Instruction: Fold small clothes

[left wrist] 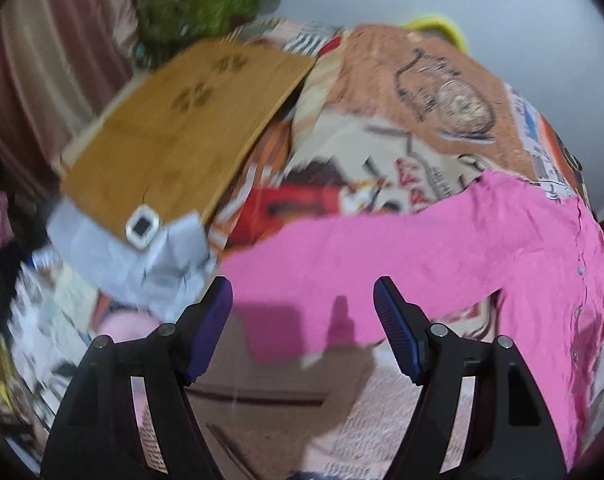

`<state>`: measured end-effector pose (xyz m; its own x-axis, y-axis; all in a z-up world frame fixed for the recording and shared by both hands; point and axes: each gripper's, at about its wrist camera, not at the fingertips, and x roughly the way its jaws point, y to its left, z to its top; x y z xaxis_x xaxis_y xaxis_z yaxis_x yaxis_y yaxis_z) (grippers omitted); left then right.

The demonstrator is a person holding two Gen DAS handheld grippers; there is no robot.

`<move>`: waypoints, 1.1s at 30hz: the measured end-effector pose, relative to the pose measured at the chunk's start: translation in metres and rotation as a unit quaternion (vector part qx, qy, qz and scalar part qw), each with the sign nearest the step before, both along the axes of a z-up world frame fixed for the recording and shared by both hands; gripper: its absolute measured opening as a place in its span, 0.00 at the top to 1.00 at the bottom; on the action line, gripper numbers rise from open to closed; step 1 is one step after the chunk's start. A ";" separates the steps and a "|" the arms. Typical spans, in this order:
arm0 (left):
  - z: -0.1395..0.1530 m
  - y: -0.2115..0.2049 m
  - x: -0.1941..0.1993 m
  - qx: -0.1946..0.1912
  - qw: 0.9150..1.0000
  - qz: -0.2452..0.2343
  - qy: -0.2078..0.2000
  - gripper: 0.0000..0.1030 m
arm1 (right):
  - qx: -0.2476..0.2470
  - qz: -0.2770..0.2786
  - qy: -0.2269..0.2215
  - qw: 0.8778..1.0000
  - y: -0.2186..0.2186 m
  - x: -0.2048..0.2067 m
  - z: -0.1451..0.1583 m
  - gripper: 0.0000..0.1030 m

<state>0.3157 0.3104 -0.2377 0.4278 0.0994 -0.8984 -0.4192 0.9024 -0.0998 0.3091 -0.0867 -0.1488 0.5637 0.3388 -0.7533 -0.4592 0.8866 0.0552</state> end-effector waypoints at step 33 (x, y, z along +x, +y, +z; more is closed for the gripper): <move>0.112 -0.147 0.078 -0.003 0.978 -0.140 -0.152 0.94 | 0.034 0.002 0.022 0.999 -0.017 -0.013 -0.025 0.41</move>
<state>0.3936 0.1638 -0.1256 0.6846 -0.0653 -0.7260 -0.1059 0.9765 -0.1877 0.2963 -0.1042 -0.1736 0.5284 0.3923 -0.7530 -0.4589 0.8781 0.1355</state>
